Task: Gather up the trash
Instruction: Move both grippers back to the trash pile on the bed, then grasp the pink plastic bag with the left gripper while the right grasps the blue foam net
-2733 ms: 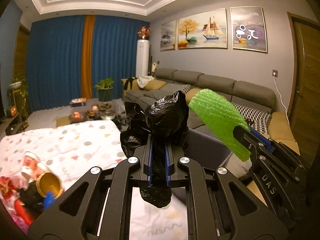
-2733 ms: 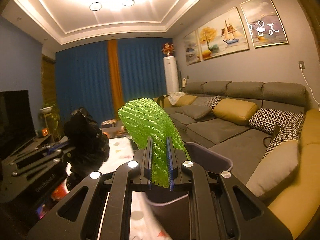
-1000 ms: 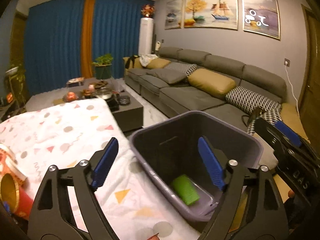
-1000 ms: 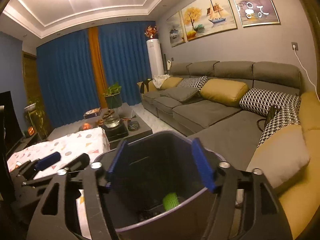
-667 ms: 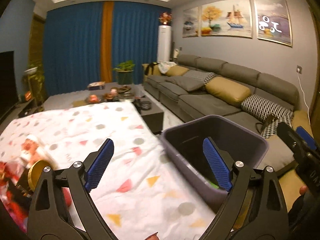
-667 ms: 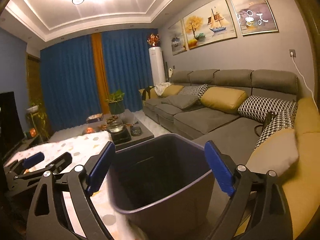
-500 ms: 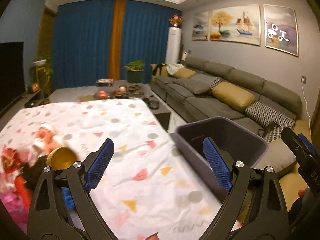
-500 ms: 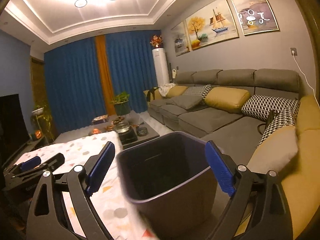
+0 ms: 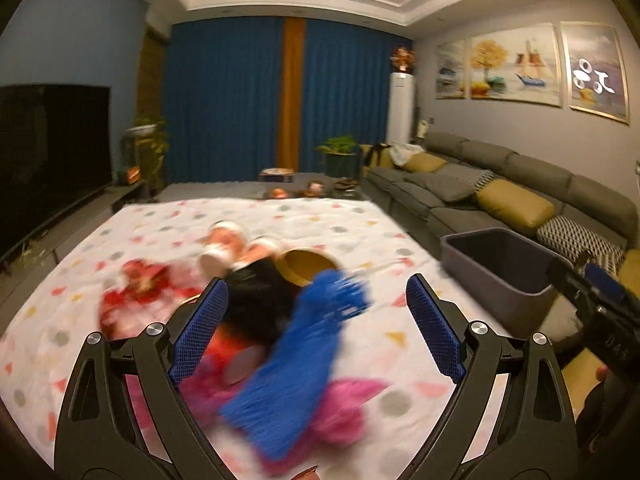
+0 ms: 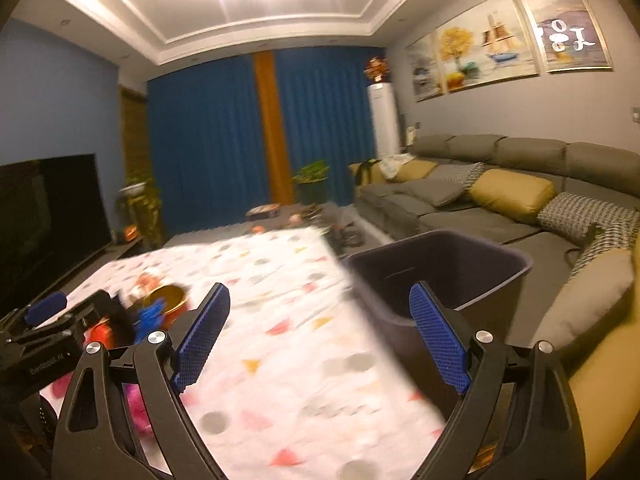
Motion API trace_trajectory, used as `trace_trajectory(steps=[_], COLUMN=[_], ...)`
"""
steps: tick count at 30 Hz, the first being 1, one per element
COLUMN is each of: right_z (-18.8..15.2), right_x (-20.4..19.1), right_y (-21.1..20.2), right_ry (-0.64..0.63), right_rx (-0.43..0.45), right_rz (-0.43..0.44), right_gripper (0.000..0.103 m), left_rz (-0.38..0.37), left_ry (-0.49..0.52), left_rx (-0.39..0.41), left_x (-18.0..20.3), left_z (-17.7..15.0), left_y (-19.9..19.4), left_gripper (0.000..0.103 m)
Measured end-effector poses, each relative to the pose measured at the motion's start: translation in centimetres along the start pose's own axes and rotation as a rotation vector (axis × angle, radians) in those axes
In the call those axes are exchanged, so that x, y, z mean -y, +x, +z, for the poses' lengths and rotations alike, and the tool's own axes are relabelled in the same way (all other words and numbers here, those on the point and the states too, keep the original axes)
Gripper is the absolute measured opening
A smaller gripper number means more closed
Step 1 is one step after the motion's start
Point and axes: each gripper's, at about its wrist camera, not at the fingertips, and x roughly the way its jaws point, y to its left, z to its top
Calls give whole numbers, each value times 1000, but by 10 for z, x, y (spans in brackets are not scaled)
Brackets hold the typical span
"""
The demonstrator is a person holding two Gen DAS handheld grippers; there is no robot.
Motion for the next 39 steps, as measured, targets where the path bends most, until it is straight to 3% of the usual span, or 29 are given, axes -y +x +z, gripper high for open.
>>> trace_trajectory(steps=[10, 22, 26, 31, 36, 39], right_z=[-33, -51, -56, -58, -60, -60], right_x=[-89, -129, -135, -139, -144, -145], right_y=[22, 55, 67, 80, 86, 84], right_ry=[-72, -92, -93, -80, -90, -94], right_rx=[-114, -218, -247, -281, -300, -293], right_rz=[150, 170, 165, 193, 222, 229], right_gripper=[86, 72, 63, 41, 14, 8], left_rz=[115, 151, 152, 134, 90, 70], left_ry=[-18, -52, -67, -64, -55, -56], left_rx=[26, -16, -34, -44, -58, -68], left_x=[-65, -120, -127, -127, -122, -120], left_z=[-23, -47, -52, -53, -53, -52], left_y=[-32, -41, -36, -31, -27, -25], left_gripper=[89, 89, 89, 89, 89, 89])
